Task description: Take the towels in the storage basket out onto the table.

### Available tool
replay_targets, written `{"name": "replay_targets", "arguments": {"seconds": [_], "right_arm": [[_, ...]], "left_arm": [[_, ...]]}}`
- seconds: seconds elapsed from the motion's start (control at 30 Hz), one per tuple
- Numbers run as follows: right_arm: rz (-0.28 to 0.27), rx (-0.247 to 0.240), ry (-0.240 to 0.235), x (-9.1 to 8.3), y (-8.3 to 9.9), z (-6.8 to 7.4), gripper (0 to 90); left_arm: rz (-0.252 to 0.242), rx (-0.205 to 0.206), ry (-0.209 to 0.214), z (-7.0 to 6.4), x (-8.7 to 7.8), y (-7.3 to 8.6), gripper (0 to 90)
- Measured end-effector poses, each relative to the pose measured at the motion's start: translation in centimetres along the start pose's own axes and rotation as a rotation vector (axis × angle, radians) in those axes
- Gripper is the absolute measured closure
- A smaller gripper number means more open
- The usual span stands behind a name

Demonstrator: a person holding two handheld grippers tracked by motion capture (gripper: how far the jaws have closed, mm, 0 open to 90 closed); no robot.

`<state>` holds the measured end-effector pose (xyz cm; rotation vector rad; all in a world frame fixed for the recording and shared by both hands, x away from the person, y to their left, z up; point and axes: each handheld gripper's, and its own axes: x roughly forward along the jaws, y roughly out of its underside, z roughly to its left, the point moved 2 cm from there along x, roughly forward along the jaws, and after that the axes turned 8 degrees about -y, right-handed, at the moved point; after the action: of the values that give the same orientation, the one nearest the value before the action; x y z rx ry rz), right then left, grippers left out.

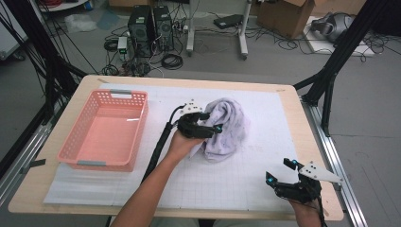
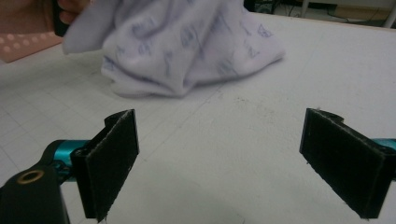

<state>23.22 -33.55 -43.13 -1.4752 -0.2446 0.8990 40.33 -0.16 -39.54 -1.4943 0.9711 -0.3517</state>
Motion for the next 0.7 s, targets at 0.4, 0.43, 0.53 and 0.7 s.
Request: {"name": "replay_targets", "arguments": {"seconds": [0.4, 0.43, 0.53, 0.7], "right_arm": [[-0.012, 0.007, 0.011, -0.3, -0.2, -0.1, 10.5], [-0.012, 0.004, 0.013, -0.4, -0.2, -0.1, 10.4], [-0.014, 0.008, 0.018, -0.4, -0.2, -0.2, 10.5], [-0.010, 0.016, 0.026, -0.4, -0.2, -0.1, 10.4]], "left_arm": [[-0.064, 0.140, -0.029, -0.9, -6.9, 2.3, 18.3], [-0.057, 0.143, -0.029, -0.9, -7.3, 2.8, 18.2], [-0.051, 0.126, -0.014, -1.0, -8.4, 4.4, 18.2], [-0.021, 0.145, -0.033, -0.8, -9.0, 6.0, 18.3]]}}
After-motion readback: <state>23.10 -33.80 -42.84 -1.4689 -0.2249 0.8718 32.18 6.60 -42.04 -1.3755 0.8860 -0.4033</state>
